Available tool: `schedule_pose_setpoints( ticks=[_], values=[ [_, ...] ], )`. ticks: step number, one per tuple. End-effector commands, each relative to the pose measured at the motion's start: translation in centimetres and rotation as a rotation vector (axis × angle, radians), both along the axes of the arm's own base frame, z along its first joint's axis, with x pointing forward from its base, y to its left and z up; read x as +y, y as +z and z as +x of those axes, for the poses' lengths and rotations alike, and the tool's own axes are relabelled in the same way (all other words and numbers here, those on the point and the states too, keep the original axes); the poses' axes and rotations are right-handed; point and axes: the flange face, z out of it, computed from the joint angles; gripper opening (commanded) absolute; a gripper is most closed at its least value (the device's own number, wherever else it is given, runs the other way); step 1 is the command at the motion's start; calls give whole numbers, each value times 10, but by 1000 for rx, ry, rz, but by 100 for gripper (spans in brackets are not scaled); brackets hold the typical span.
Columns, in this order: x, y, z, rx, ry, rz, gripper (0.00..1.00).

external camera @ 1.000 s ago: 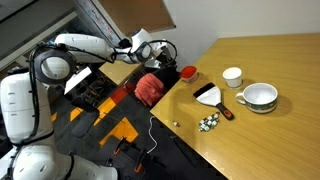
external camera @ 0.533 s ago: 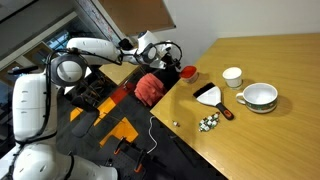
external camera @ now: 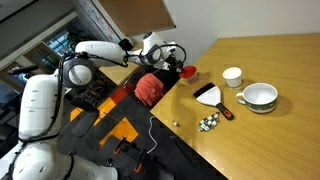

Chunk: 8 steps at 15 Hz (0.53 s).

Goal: Take the orange lid from the clear bowl and put it on the table then pour out the contents from bowl onto the table then put the bowl on the table and put the lid on the bowl

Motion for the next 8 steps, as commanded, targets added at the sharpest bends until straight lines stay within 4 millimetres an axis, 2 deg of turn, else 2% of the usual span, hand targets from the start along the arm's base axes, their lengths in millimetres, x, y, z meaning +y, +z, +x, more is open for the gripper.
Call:
schedule_pose_setpoints(
  ticks=[1, 4, 8],
  values=[
    [1, 0, 11, 13, 4, 48, 62],
    [3, -4, 14, 20, -4, 54, 56],
    [4, -9, 17, 27, -4, 55, 54]
  ],
)
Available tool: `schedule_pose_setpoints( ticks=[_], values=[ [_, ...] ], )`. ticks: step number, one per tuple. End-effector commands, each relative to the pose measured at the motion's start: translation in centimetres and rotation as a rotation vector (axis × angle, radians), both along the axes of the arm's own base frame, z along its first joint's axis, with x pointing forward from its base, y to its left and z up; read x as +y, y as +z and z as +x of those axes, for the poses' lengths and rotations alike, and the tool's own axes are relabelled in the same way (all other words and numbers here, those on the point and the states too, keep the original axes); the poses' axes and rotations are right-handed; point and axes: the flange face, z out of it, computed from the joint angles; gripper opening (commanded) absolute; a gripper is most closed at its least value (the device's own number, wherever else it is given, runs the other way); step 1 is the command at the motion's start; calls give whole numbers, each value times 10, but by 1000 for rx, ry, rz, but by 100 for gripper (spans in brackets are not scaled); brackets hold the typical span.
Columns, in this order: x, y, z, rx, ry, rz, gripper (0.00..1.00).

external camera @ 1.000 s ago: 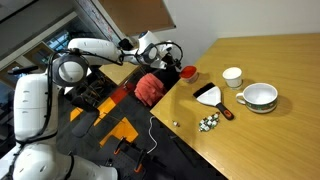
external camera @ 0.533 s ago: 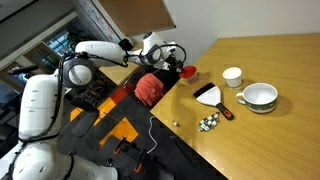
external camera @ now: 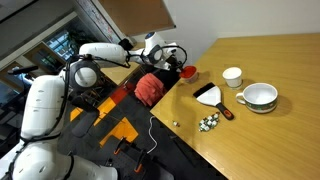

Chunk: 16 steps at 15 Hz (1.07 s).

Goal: Take the orange lid from the clear bowl and put it on the table then pour out the contents from bowl onto the table then put the bowl on the table and put the lid on the bowl

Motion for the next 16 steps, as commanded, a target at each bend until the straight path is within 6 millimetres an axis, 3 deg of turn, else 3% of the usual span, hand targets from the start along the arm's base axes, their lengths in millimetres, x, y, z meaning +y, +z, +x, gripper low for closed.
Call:
schedule_pose_setpoints(
  ticks=[1, 11, 13, 16],
  values=[
    [0, 0, 8, 16, 7, 22, 55],
    [7, -17, 11, 34, 10, 36, 51],
    [9, -20, 12, 37, 11, 39, 44],
    [11, -22, 13, 41, 12, 39, 23]
  ],
)
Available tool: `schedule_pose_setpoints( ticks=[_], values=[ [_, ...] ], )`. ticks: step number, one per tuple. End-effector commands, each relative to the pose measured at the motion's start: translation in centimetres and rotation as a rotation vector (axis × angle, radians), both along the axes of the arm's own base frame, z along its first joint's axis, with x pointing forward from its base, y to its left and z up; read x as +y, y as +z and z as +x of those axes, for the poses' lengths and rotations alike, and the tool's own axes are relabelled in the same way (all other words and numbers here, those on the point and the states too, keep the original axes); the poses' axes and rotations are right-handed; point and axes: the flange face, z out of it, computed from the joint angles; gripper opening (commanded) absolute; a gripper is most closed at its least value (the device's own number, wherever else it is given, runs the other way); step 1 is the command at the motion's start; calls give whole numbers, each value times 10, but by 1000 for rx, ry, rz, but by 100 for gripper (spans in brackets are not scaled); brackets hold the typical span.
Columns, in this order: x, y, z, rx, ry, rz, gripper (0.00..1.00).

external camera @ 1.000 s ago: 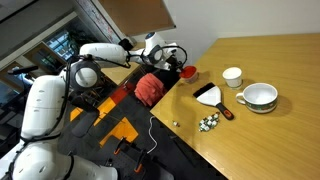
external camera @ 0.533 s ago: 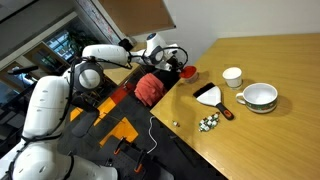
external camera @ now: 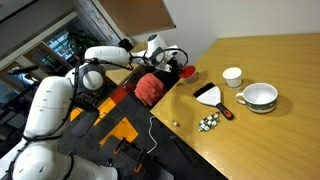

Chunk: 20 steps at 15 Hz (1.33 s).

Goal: Take the orange lid from the clear bowl and put it on the table then pour out the contents from bowl onto the table then put the bowl on the table and put the lid on the bowl

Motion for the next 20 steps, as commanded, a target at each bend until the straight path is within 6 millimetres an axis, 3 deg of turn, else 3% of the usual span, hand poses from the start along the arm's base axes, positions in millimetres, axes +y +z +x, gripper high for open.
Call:
schedule_pose_setpoints(
  ticks=[1, 2, 3, 6, 13, 20],
  values=[
    [2, 0, 6, 20, 3, 24, 23],
    [2, 0, 6, 22, 4, 22, 23],
    [2, -1, 6, 26, 4, 22, 11],
    [0, -1, 6, 33, 7, 18, 0],
    [-2, 19, 4, 15, 3, 19, 2],
    [-7, 70, 1, -32, -13, 21, 2]
  ],
)
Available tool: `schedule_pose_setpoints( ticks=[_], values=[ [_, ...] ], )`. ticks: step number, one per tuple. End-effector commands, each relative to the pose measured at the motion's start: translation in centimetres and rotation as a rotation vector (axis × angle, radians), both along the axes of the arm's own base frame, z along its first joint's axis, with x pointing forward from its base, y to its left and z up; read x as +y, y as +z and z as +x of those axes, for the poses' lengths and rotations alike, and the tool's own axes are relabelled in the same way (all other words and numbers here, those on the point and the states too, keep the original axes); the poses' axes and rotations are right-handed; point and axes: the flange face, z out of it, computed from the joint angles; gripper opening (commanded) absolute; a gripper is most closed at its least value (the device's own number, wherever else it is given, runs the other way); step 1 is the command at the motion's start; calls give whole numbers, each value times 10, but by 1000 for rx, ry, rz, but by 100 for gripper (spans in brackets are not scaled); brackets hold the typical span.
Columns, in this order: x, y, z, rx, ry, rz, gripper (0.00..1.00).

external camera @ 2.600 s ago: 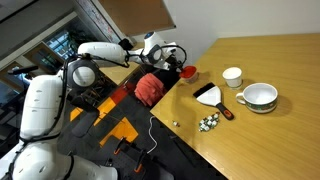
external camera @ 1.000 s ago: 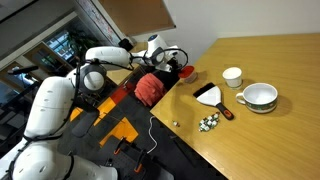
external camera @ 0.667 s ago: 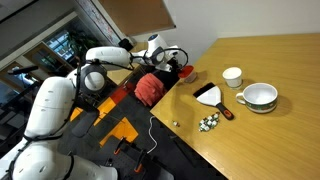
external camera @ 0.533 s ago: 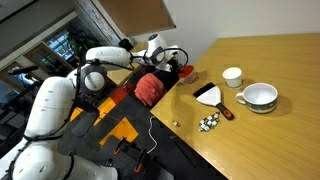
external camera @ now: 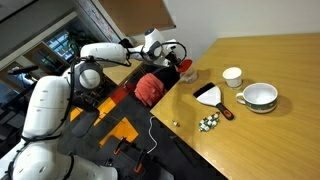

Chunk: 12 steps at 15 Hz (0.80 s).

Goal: Take the orange lid from the clear bowl and put it on the table then pour out the contents from bowl onto the table then put the bowl on the table and put the lid on the bowl

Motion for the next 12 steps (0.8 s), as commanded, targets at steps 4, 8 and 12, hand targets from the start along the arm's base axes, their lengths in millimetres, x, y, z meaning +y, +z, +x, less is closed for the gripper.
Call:
schedule_pose_setpoints(
  ticks=[4, 8, 12],
  values=[
    [-31, 59, -12, -32, -72, 35, 2],
    [-65, 69, -25, -20, -125, 77, 2],
    [-58, 66, -60, 16, -114, 86, 2]
  ],
)
